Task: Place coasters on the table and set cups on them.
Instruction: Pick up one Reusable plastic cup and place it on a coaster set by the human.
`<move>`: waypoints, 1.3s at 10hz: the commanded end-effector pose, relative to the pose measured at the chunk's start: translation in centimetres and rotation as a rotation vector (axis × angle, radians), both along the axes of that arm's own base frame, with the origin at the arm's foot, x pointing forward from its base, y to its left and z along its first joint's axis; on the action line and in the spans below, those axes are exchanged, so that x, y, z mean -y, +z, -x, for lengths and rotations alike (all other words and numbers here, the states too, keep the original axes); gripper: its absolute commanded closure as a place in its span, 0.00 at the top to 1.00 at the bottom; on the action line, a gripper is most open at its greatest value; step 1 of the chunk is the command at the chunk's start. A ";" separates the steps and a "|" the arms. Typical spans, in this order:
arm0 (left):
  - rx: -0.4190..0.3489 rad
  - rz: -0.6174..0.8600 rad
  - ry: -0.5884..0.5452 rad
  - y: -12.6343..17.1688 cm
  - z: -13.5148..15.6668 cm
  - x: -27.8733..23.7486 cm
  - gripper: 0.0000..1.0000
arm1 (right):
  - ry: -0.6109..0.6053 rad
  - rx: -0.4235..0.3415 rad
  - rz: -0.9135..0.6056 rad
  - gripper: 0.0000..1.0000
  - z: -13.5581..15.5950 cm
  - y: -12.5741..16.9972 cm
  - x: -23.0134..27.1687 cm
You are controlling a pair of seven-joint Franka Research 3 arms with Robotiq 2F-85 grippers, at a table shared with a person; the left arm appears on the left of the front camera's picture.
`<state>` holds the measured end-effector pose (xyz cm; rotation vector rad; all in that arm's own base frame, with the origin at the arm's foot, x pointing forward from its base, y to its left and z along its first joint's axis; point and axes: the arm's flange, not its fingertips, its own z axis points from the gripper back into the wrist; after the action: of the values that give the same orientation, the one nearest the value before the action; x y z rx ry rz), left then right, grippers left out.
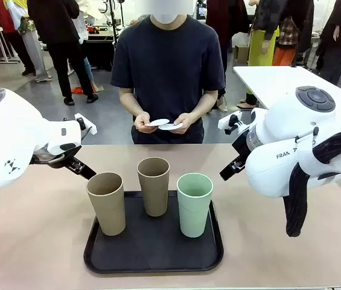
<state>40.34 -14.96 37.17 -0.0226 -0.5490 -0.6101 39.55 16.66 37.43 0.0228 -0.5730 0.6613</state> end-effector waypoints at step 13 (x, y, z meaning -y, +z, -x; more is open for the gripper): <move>0.000 0.000 0.000 0.0 0.0 0.0 1.00 | 0.000 0.000 0.000 1.00 0.0 0.0 0.0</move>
<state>40.34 -14.97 37.17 -0.0226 -0.5490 -0.6104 39.55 16.66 37.43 0.0225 -0.5730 0.6616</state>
